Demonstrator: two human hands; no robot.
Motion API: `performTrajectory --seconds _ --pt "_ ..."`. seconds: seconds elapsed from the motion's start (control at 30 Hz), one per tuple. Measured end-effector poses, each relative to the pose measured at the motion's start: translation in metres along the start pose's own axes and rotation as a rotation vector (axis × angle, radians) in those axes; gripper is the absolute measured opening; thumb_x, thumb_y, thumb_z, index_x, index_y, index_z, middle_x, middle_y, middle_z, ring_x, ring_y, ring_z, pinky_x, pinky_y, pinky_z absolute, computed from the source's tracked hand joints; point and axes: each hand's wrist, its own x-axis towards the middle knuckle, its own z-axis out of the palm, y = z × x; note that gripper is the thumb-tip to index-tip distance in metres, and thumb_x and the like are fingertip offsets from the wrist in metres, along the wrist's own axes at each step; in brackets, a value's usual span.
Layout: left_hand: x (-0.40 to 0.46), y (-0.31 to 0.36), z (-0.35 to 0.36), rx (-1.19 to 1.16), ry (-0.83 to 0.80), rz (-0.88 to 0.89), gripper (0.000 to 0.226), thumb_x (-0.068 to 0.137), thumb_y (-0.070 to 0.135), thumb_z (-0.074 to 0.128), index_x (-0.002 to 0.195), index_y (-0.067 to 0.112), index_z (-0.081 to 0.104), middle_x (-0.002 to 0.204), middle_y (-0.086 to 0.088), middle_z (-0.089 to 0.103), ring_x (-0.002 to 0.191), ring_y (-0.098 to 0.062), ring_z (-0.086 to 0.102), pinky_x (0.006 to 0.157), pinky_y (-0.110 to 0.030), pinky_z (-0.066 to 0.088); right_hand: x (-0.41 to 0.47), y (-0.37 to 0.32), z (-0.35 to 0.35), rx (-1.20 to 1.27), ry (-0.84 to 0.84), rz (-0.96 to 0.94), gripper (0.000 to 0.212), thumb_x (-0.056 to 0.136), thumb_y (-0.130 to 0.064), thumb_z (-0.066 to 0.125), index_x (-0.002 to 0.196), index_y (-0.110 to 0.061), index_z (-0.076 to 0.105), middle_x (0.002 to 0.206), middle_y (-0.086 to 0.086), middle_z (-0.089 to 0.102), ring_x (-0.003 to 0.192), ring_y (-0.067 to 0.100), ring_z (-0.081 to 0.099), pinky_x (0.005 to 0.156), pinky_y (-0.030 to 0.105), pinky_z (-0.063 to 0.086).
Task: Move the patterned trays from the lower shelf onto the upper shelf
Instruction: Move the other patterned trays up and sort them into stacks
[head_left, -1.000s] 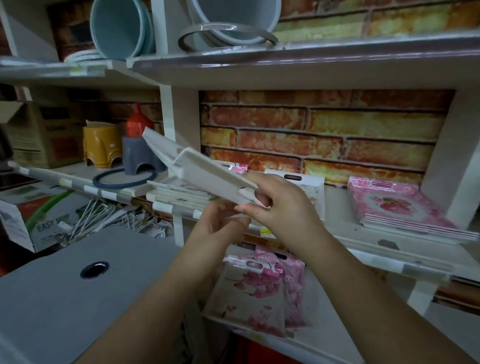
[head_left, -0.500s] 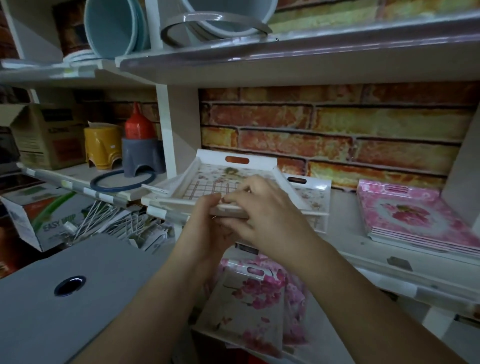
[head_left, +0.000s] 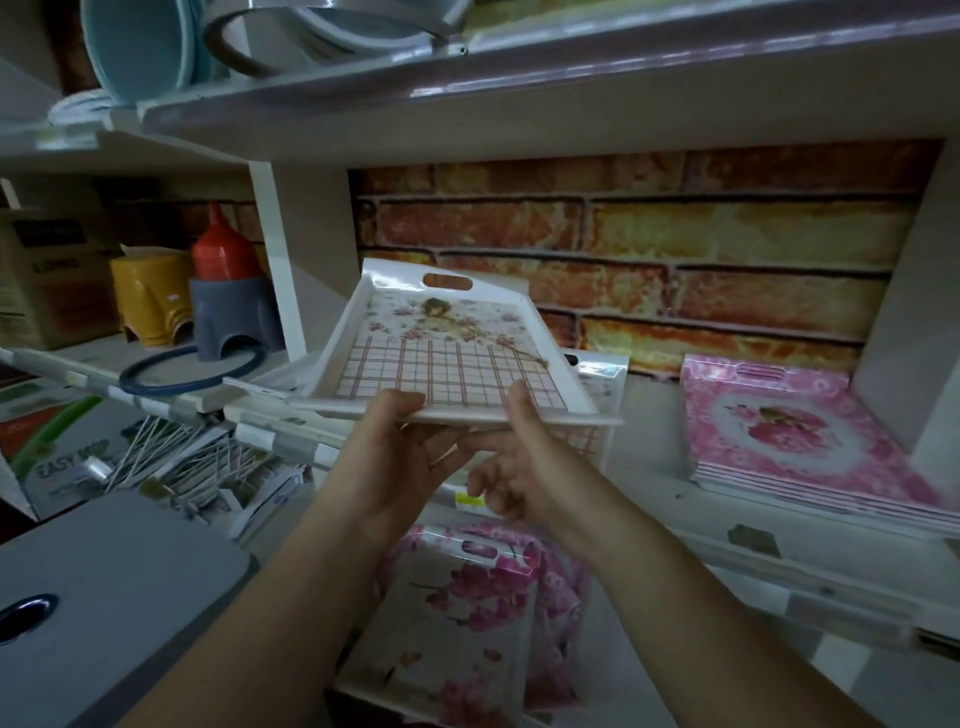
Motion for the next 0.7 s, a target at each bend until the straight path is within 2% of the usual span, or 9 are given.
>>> performTrajectory --seconds 0.03,0.1,0.2,0.27,0.37,0.47,0.6,0.7 --pt "0.002 -0.005 0.001 0.019 0.003 -0.007 0.035 0.084 0.020 0.047 0.112 0.010 0.065 0.117 -0.015 0.063 0.107 -0.030 0.060 0.094 -0.044 0.048 0.005 0.003 -0.004 0.199 -0.054 0.086 0.092 0.080 -0.084 0.027 0.114 -0.009 0.068 0.066 0.003 0.061 0.049 0.011 0.048 0.051 0.026 0.034" --pt "0.007 -0.014 0.001 0.063 0.008 -0.028 0.030 0.082 0.021 0.048 0.105 0.012 0.064 0.111 -0.015 0.058 0.103 -0.029 0.056 0.094 -0.045 0.045 0.013 0.010 -0.009 0.410 -0.056 0.176 0.080 0.088 -0.072 0.037 0.114 -0.001 0.065 0.061 0.001 0.055 0.045 0.011 0.043 0.048 0.024 0.031" --pt "0.013 -0.023 -0.001 0.153 -0.001 -0.086 0.034 0.086 0.025 0.044 0.112 0.009 0.060 0.116 -0.019 0.057 0.112 -0.033 0.052 0.106 -0.053 0.035 0.019 0.025 -0.013 0.507 -0.014 0.201 0.055 0.093 -0.046 0.043 0.112 0.000 0.066 0.057 -0.001 0.054 0.042 0.010 0.043 0.044 0.020 0.033" --pt "0.018 -0.028 -0.004 0.196 0.016 -0.134 0.043 0.088 0.030 0.044 0.119 0.006 0.061 0.122 -0.021 0.061 0.116 -0.033 0.056 0.106 -0.053 0.038 0.022 0.029 -0.016 0.565 0.001 0.193 0.049 0.095 -0.041 0.041 0.103 0.000 0.066 0.058 0.001 0.058 0.042 0.010 0.044 0.042 0.020 0.035" --pt "0.027 -0.041 -0.006 0.326 0.089 -0.229 0.048 0.091 0.046 0.043 0.117 0.012 0.066 0.108 -0.013 0.072 0.101 -0.025 0.068 0.092 -0.046 0.048 0.028 0.037 -0.021 0.592 0.039 0.207 0.041 0.096 -0.038 0.040 0.093 -0.004 0.062 0.061 0.003 0.062 0.043 0.010 0.044 0.041 0.020 0.034" --pt "0.032 -0.055 -0.009 0.488 0.176 -0.358 0.057 0.095 0.058 0.034 0.114 0.012 0.062 0.098 -0.011 0.075 0.087 -0.024 0.073 0.074 -0.039 0.049 0.036 0.045 -0.028 0.566 0.092 0.235 0.036 0.096 -0.037 0.042 0.089 -0.008 0.061 0.060 0.002 0.062 0.042 0.010 0.044 0.042 0.020 0.033" --pt "0.039 -0.067 -0.001 0.618 0.195 -0.393 0.054 0.098 0.053 0.032 0.112 0.012 0.064 0.096 -0.012 0.076 0.089 -0.028 0.073 0.071 -0.038 0.052 0.048 0.053 -0.041 0.495 0.164 0.282 0.036 0.096 -0.038 0.041 0.084 -0.011 0.060 0.056 -0.001 0.062 0.042 0.008 0.045 0.044 0.020 0.034" --pt "0.044 -0.072 0.010 0.679 0.144 -0.326 0.048 0.100 0.045 0.036 0.104 0.010 0.069 0.090 -0.014 0.076 0.080 -0.028 0.074 0.058 -0.035 0.057 0.055 0.055 -0.046 0.477 0.154 0.297 0.042 0.096 -0.045 0.040 0.083 -0.011 0.061 0.054 -0.003 0.059 0.042 0.008 0.044 0.045 0.020 0.033"
